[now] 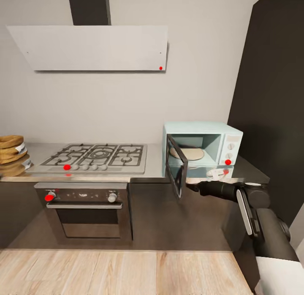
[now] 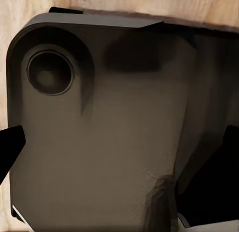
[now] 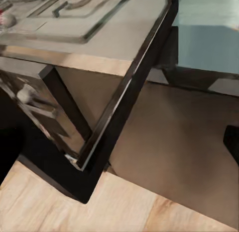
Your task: In the kitchen, take the popcorn bag from the countertop, put it into the microwave, and heat it until the popcorn is cooked so the cooked popcorn ends up inside the bag.
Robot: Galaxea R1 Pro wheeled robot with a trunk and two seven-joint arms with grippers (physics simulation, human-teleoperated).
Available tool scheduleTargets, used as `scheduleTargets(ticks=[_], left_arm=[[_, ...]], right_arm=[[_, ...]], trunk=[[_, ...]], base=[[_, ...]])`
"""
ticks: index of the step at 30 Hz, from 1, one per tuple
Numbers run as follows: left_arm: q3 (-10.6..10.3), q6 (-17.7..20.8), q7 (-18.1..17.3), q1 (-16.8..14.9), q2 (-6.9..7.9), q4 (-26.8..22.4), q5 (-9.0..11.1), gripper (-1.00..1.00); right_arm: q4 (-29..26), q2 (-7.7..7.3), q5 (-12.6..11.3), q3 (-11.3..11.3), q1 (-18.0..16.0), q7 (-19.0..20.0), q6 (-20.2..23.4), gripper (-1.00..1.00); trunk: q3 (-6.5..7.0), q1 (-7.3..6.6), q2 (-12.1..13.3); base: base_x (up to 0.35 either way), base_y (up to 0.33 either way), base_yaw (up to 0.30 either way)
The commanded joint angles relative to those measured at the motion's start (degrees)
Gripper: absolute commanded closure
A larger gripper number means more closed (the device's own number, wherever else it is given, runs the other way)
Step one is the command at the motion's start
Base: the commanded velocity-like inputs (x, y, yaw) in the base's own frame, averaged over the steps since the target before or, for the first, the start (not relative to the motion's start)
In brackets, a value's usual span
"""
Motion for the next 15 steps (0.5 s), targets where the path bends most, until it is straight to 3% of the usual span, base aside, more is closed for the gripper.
scheduleTargets(ticks=[1,15], left_arm=[[0.0,-0.1,0.0,0.0,-0.01,-0.1,0.6,-1.0],[0.0,-0.1,0.0,0.0,0.05,-0.1,0.6,-1.0]], right_arm=[[-0.1,0.0,0.3,0.0,0.0,0.6,0.3,-1.0],[0.0,-0.07,0.9,-0.6,0.0,0.2,0.2,-1.0]], trunk=[[-0.05,-0.02,0.0],[-0.05,-0.02,0.0]], base=[[-0.155,0.217,0.0],[-0.143,0.189,0.0]])
